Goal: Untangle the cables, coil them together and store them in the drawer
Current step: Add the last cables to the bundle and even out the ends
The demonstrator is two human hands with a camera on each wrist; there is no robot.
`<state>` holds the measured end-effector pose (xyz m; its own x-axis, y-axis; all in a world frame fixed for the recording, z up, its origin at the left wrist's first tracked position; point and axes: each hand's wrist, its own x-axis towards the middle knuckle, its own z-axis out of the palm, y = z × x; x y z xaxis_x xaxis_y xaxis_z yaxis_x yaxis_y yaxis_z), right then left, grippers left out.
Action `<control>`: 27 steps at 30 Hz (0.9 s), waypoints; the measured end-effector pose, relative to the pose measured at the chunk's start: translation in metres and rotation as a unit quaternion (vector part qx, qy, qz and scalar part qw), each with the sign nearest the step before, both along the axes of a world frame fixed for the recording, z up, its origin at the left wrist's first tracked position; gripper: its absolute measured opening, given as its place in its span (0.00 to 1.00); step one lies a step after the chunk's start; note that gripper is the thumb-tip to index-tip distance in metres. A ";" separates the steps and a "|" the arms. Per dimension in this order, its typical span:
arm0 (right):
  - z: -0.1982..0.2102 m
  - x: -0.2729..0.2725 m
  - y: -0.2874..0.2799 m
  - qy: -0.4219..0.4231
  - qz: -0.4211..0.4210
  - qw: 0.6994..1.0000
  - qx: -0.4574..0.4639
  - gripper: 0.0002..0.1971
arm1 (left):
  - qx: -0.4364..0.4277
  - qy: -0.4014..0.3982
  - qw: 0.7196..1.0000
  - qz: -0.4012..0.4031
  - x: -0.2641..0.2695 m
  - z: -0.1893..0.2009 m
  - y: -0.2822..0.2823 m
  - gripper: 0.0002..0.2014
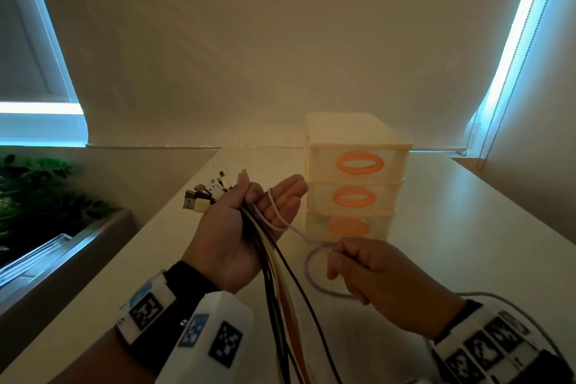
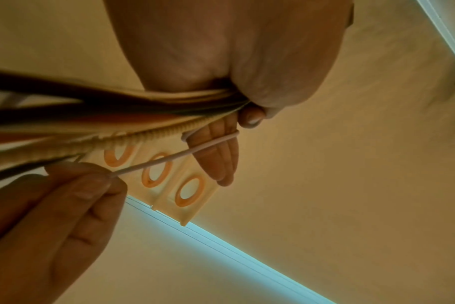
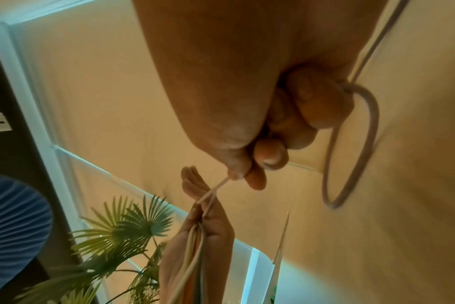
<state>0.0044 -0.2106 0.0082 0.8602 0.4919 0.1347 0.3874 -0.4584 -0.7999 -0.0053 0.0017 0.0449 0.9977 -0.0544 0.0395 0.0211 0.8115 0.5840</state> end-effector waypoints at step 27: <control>0.016 -0.011 0.034 -0.183 0.026 0.981 0.058 0.05 | 0.089 -0.003 0.994 -0.071 -0.005 -0.007 -0.012 0.31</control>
<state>-0.0067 -0.1767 0.0240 0.7187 0.4960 0.4872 0.6779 -0.3444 -0.6495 -0.0103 -0.0106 0.0383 0.9795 -0.2003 0.0221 0.1237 0.6845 0.7185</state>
